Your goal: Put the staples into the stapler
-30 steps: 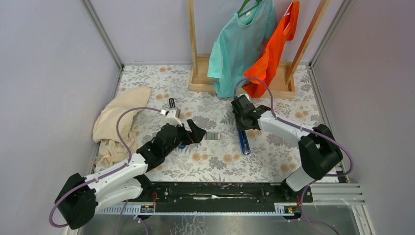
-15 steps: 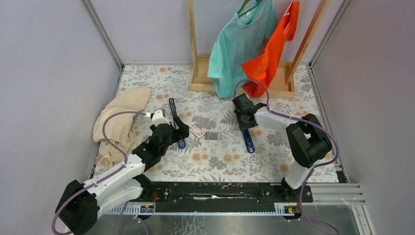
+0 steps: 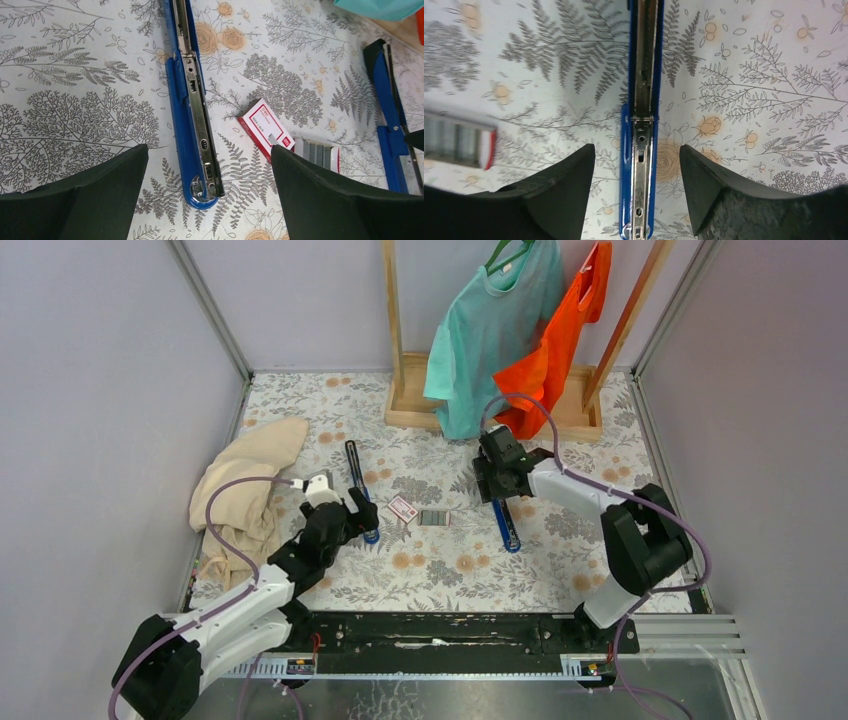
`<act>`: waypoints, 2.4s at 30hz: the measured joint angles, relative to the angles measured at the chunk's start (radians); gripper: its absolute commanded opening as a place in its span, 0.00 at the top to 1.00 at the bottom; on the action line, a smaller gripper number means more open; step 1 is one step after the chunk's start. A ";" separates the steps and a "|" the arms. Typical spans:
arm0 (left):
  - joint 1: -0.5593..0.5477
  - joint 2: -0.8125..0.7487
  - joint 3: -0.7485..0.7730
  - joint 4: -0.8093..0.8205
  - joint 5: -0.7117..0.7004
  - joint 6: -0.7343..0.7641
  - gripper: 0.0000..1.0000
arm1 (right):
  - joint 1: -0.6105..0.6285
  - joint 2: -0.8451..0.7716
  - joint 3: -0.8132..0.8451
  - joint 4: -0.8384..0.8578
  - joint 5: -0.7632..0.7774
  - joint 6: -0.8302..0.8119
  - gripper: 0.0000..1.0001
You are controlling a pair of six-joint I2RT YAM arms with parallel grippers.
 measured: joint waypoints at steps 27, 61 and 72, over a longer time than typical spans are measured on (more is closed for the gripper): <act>0.014 0.092 0.064 -0.017 0.019 -0.009 0.00 | 0.272 0.187 0.188 0.102 -0.053 0.180 0.36; 0.028 0.175 0.094 -0.040 0.042 -0.011 0.00 | 0.291 0.303 0.297 -0.048 -0.056 0.077 0.55; 0.028 0.174 0.094 -0.040 0.051 -0.011 0.00 | 0.291 0.159 0.220 -0.048 -0.059 0.146 0.73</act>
